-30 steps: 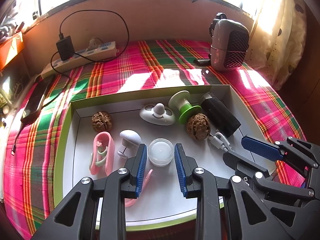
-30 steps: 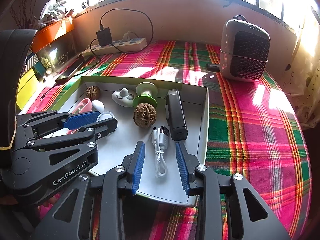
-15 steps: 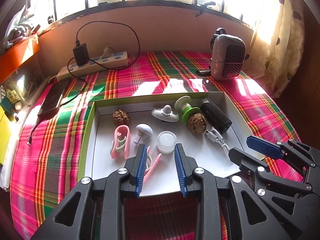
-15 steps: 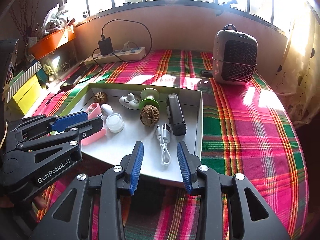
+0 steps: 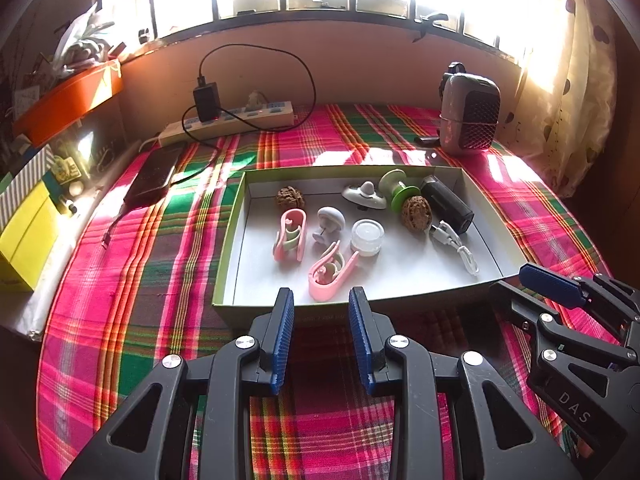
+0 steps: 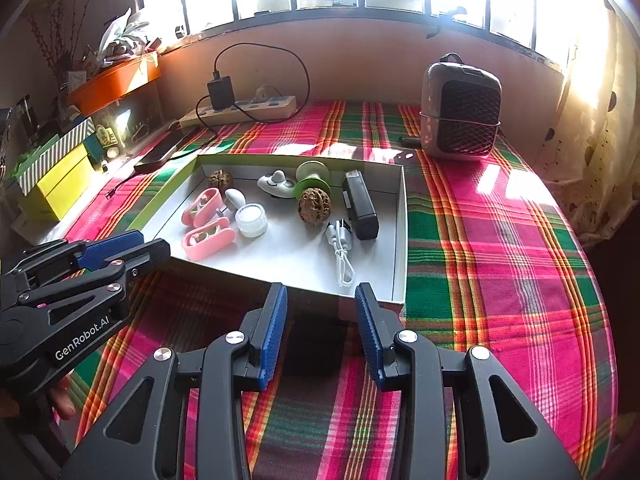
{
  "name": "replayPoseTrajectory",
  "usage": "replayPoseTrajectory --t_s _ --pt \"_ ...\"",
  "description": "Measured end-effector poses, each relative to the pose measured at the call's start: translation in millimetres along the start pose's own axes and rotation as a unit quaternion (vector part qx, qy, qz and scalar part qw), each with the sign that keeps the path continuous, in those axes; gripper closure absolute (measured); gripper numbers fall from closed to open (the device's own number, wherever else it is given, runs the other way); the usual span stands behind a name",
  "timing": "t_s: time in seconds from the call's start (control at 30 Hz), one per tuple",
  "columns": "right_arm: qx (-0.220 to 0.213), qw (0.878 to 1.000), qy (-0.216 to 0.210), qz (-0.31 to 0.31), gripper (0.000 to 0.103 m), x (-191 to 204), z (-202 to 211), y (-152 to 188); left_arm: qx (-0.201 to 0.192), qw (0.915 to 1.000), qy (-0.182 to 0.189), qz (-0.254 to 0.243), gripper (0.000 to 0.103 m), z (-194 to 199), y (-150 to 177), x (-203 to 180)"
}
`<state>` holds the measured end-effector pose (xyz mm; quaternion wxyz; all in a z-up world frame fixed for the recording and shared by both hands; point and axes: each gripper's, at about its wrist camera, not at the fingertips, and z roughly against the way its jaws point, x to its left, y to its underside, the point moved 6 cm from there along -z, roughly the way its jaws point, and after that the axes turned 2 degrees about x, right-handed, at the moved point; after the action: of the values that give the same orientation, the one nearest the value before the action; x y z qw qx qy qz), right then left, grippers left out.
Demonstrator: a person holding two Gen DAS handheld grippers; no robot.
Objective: Organize objects
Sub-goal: 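Withdraw both open grippers from the box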
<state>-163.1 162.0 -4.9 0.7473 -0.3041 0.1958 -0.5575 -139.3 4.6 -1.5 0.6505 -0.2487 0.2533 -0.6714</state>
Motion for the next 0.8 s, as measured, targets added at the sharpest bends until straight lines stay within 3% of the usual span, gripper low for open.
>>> replayPoseTrajectory --t_s 0.43,0.8 --pt "0.027 0.999 0.020 -0.005 0.066 4.6 -1.2 30.5 0.021 0.9995 -0.025 0.005 0.076 2.8 40.5 11.5" --pt "0.047 0.998 0.032 -0.016 0.066 0.5 -7.4 47.9 0.046 0.9985 -0.024 0.018 0.076 -3.9 60.9 21.4"
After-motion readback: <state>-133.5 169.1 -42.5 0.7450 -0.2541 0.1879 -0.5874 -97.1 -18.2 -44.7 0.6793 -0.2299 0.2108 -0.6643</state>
